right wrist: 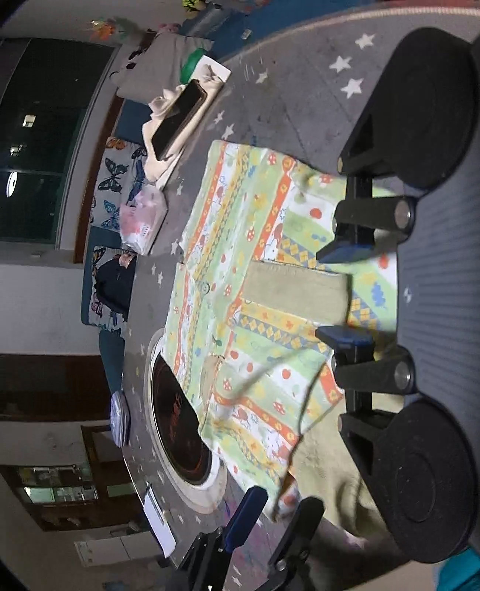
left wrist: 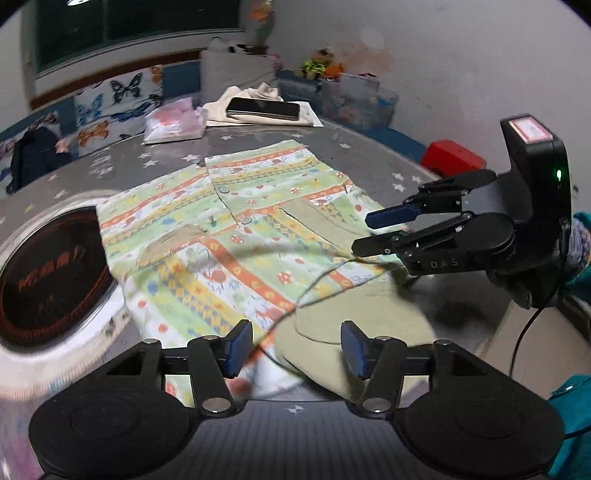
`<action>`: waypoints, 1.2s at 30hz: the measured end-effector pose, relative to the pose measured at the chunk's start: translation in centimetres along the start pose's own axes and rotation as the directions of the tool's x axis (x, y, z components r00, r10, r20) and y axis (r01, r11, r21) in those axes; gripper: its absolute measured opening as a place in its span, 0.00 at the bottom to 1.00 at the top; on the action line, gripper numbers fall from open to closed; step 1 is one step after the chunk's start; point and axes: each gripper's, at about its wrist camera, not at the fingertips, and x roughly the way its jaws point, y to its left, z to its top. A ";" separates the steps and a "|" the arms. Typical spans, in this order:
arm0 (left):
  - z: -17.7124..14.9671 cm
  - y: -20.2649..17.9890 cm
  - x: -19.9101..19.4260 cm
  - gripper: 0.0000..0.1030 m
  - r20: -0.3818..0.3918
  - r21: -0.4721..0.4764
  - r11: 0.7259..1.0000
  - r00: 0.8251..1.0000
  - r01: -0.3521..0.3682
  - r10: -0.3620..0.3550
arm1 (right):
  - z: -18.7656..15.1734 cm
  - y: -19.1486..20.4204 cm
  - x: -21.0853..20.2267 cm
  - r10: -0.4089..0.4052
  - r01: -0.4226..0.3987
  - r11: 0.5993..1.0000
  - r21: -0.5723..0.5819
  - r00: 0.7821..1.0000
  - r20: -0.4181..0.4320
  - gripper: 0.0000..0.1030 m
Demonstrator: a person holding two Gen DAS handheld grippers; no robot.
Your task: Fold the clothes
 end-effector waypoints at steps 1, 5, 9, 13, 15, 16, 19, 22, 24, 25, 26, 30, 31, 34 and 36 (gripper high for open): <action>-0.1 0.0 0.1 0.56 -0.020 -0.039 0.999 1.000 0.005 -0.006 | -0.2 0.0 -0.5 -0.001 0.001 1.000 -0.013 1.000 0.000 0.38; -0.5 -0.1 1.0 0.56 -0.068 -0.140 0.990 0.998 0.006 -0.016 | -1.2 0.1 -2.2 -0.023 0.023 0.998 -0.065 1.000 -0.006 0.47; -0.9 -0.4 1.9 0.54 -0.098 -0.206 0.979 0.995 0.012 -0.033 | -2.5 0.2 -3.7 -0.047 0.043 0.991 -0.130 0.998 -0.029 0.57; -0.9 -1.1 2.4 0.36 -0.103 -0.195 0.980 0.994 0.023 -0.044 | -3.9 1.1 -4.6 -0.073 0.065 0.968 -0.241 0.997 -0.025 0.66; -0.6 -0.9 2.3 0.26 -0.093 -0.203 0.979 0.995 0.028 -0.047 | -4.5 1.7 -4.9 -0.074 0.065 0.954 -0.291 0.997 -0.019 0.68; -0.4 -0.6 2.2 0.23 -0.085 -0.213 0.977 0.995 0.033 -0.053 | -4.8 2.0 -4.9 -0.070 0.062 0.948 -0.312 0.997 -0.016 0.71; 0.7 0.2 1.3 0.18 -0.042 -0.224 0.973 0.997 0.052 -0.063 | -5.2 3.0 -4.7 -0.049 0.052 0.929 -0.366 0.999 0.016 0.73; 2.3 0.8 0.8 0.17 0.007 -0.217 0.974 0.998 0.070 -0.070 | -5.0 3.7 -3.9 -0.006 0.023 0.925 -0.380 0.999 0.046 0.73; 3.5 1.1 0.7 0.17 0.031 -0.210 0.974 0.997 0.080 -0.075 | -4.5 4.1 -3.1 0.022 0.002 0.928 -0.373 0.998 0.060 0.70; 4.0 1.3 0.8 0.17 0.039 -0.209 0.974 0.996 0.087 -0.081 | -4.1 4.2 -2.7 0.037 -0.011 0.932 -0.361 0.997 0.066 0.67; 4.5 1.5 0.9 0.17 0.047 -0.208 0.973 0.995 0.094 -0.086 | -3.7 4.2 -2.3 0.055 -0.028 0.939 -0.343 0.996 0.069 0.61; 5.2 2.1 0.7 0.29 0.070 -0.168 0.982 0.995 0.088 -0.078 | -1.4 3.2 -0.9 0.138 -0.125 0.970 -0.210 0.989 0.049 0.23; 5.0 2.2 0.4 0.44 0.076 -0.152 0.985 0.994 0.084 -0.073 | -0.8 2.7 -0.7 0.159 -0.149 0.975 -0.166 0.986 0.044 0.16; 3.8 2.2 -1.1 0.66 0.107 -0.091 0.995 0.994 0.036 -0.026 | 0.7 1.1 -0.5 0.204 -0.201 0.977 -0.067 0.978 0.040 0.14; 2.8 2.1 -1.9 0.76 0.130 -0.035 0.999 0.991 -0.012 0.017 | 1.4 0.0 -0.4 0.230 -0.230 0.973 -0.008 0.972 0.039 0.13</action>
